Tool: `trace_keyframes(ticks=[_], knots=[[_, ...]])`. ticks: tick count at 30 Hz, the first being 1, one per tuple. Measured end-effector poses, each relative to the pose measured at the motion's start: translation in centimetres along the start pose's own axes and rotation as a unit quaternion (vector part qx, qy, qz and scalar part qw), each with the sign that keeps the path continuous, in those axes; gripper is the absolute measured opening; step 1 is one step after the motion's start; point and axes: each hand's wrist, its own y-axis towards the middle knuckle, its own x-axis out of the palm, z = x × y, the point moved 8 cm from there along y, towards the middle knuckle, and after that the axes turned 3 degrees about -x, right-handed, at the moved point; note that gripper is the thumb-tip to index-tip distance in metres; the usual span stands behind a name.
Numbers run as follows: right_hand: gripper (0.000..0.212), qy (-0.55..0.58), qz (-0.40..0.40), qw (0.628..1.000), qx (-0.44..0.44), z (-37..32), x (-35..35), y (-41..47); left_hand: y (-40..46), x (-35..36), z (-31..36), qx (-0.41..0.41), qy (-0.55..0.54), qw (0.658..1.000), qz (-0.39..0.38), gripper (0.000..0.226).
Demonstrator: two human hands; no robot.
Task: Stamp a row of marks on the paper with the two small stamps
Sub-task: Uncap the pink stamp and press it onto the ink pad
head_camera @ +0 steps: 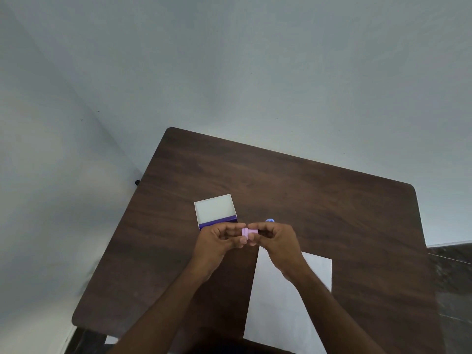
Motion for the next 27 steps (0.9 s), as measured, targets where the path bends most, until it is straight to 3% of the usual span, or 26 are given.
trace_keyframes(ticks=[17, 27], knots=[[0.023, 0.104, 0.001, 0.995, 0.006, 0.1, -0.5, -0.2, -0.3, 0.0, -0.8, -0.033, -0.109, 0.993, -0.019, 0.033], [0.025, 0.188, -0.002, 0.981, 0.053, 1.4, 0.4, -0.2, -0.4, -0.6, -1.2, -0.032, -0.089, 0.996, -0.004, 0.037]])
